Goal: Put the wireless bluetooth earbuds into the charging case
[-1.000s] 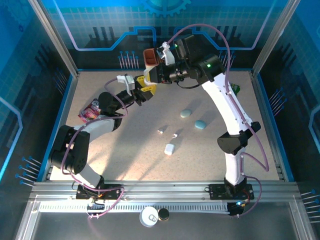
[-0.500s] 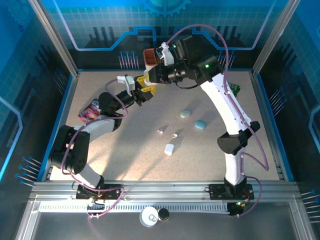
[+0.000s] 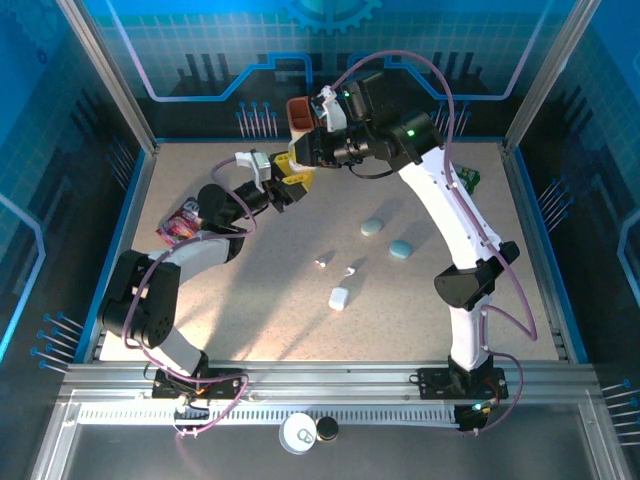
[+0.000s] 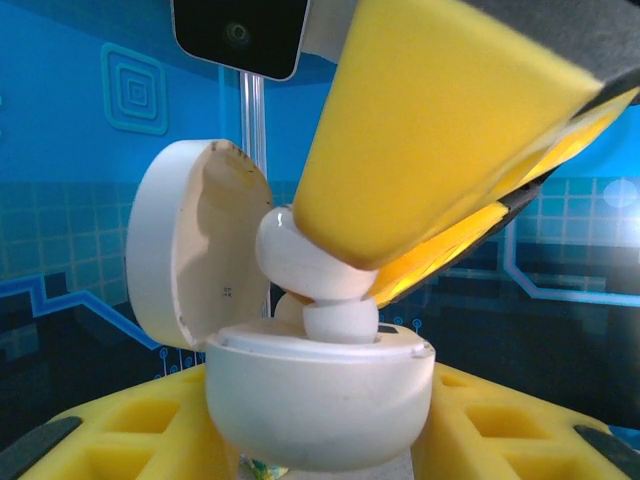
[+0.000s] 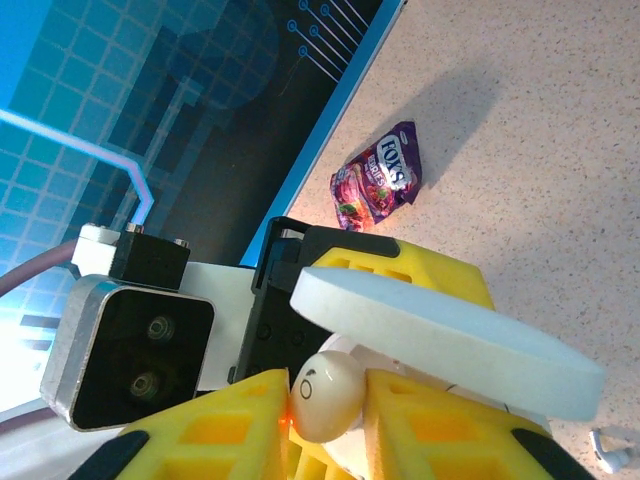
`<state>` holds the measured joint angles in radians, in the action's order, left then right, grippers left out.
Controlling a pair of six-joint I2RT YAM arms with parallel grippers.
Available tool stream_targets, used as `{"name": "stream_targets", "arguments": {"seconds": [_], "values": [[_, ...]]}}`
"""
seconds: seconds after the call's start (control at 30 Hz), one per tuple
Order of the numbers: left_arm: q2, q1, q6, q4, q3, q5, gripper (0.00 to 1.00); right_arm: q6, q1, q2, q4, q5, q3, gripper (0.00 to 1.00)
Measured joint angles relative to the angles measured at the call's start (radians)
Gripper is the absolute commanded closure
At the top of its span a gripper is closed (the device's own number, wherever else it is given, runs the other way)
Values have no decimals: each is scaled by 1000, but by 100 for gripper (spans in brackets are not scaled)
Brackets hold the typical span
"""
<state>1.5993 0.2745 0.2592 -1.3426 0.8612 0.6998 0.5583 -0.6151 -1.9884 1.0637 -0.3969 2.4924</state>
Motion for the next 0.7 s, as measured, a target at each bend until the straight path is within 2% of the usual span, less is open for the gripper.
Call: {"name": "stream_targets", "arguments": {"seconds": [0.7], "values": [[2,2,0,1,0,0,56,4,0,15,-14,0,-19,67]]}}
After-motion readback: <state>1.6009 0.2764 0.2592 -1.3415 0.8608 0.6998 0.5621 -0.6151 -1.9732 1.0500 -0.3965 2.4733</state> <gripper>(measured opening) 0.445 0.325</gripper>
